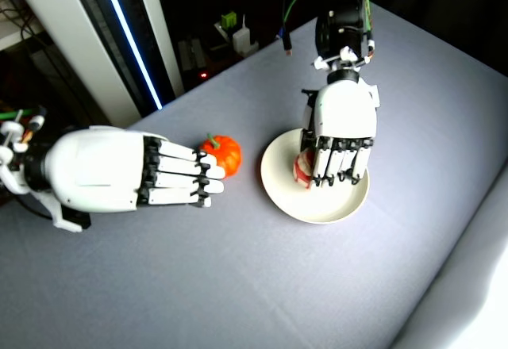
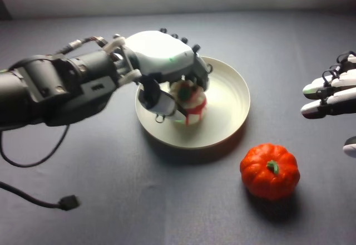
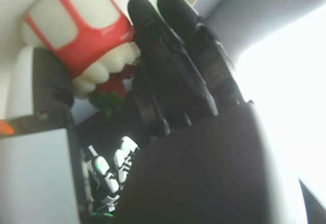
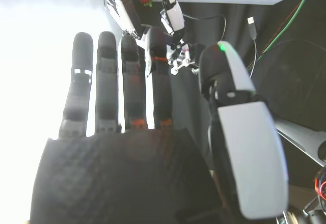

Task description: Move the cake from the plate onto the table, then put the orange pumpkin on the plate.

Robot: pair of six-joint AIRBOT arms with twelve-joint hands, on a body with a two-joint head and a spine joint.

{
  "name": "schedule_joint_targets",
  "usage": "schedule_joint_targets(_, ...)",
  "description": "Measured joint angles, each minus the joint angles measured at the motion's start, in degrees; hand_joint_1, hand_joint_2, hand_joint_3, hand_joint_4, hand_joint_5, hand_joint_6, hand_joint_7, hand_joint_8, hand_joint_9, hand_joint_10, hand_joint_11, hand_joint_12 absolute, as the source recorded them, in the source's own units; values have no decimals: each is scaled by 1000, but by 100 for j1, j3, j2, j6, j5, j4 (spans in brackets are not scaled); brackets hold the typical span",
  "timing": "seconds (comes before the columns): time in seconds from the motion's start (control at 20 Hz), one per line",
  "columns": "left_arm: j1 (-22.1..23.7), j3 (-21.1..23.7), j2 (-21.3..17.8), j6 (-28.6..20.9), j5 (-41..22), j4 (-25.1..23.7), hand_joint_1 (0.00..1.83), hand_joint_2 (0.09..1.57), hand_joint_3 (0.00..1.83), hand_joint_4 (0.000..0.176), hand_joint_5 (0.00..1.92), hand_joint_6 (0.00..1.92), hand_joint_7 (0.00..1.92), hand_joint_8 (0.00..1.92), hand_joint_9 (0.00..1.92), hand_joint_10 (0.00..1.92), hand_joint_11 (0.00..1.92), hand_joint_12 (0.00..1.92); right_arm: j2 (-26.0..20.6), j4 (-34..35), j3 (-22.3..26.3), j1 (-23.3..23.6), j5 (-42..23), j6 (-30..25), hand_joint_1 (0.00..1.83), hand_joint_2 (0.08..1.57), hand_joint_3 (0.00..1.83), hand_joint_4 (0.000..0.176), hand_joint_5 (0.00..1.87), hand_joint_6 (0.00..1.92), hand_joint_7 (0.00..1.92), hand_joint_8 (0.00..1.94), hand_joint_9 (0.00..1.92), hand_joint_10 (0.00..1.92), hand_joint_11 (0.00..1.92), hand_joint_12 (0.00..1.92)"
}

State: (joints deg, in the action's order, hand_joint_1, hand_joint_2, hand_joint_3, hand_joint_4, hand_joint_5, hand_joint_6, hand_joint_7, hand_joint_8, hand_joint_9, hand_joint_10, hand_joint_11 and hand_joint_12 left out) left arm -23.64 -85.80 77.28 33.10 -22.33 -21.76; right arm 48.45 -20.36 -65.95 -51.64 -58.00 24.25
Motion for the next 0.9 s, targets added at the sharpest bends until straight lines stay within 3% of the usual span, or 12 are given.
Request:
schedule_joint_targets(0.1,0,81,-238,2,-177,144,1293,1030,3,0,1291,217,1146,920,1171,584,914,1109,0,0,2,0,0,-9,599,1298,0,0,658,1,464,2,507,9,173,1109)
schedule_joint_targets(0.15,2,186,-433,70,-293,269,1296,1028,0,0,1320,150,1159,904,1163,535,853,1097,0,0,0,0,2,-9,580,1301,1,0,653,0,466,2,495,1,152,1093)
schedule_joint_targets(0.2,-7,358,-636,271,-380,450,1291,1046,9,0,1336,71,1078,1067,1112,770,826,1280,0,-2,2,0,2,-11,602,1292,0,0,661,3,474,4,492,0,148,1097)
schedule_joint_targets(0.3,-42,767,-1106,625,-693,686,1300,1024,0,0,1349,67,1185,871,1151,764,905,1286,0,0,2,0,-2,-39,605,1293,0,0,665,1,477,0,493,0,129,1131)
schedule_joint_targets(0.35,-129,938,-1329,695,-918,765,1299,1005,0,0,1312,197,1273,674,1234,625,979,1216,0,-2,2,0,2,-59,595,1294,1,0,662,0,473,0,490,0,120,1129)
schedule_joint_targets(0.5,-765,1602,-2168,1115,-1419,1204,1290,1065,0,0,1149,422,1114,1007,1233,675,1024,1252,-2,-2,-4,-2,13,-96,628,1293,0,0,654,0,464,0,459,0,65,1113)
schedule_joint_targets(0.55,-970,1753,-2343,1276,-1456,1388,1294,1053,4,0,1128,499,1143,942,1216,607,1018,1163,-2,0,-4,-2,11,-107,618,1295,1,0,650,0,463,0,452,0,53,1114)
schedule_joint_targets(0.65,-1493,2085,-2732,1683,-1626,1912,1395,1045,0,0,1021,779,1173,585,1118,957,1017,868,-2,-2,-2,-2,4,-118,662,1303,0,0,638,1,455,1,440,0,39,1154)
schedule_joint_targets(0.7,-1672,2166,-2826,1821,-1679,2149,1290,1045,0,0,1152,564,1138,815,1062,595,846,956,-2,0,2,-2,4,-129,688,1313,0,0,618,0,446,1,431,1,8,1212)
schedule_joint_targets(0.75,-1757,2170,-2837,1832,-1735,2232,1290,1045,0,0,1152,564,1138,815,1062,595,846,956,-2,-2,4,-2,4,-138,688,1313,0,0,618,0,446,1,431,1,8,1212)
schedule_joint_targets(0.85,-2017,2218,-2809,1836,-1860,2378,1284,1072,3,0,1220,275,1037,1134,1101,631,747,1382,-7,-2,4,-2,2,-155,740,1305,0,0,637,4,478,6,454,7,0,1271)
schedule_joint_targets(0.9,-2114,2218,-2732,1836,-1869,2420,1193,1028,0,0,893,180,955,399,979,419,619,1268,-26,-4,4,-2,13,-155,753,1309,0,0,646,6,471,1,444,1,0,1274)
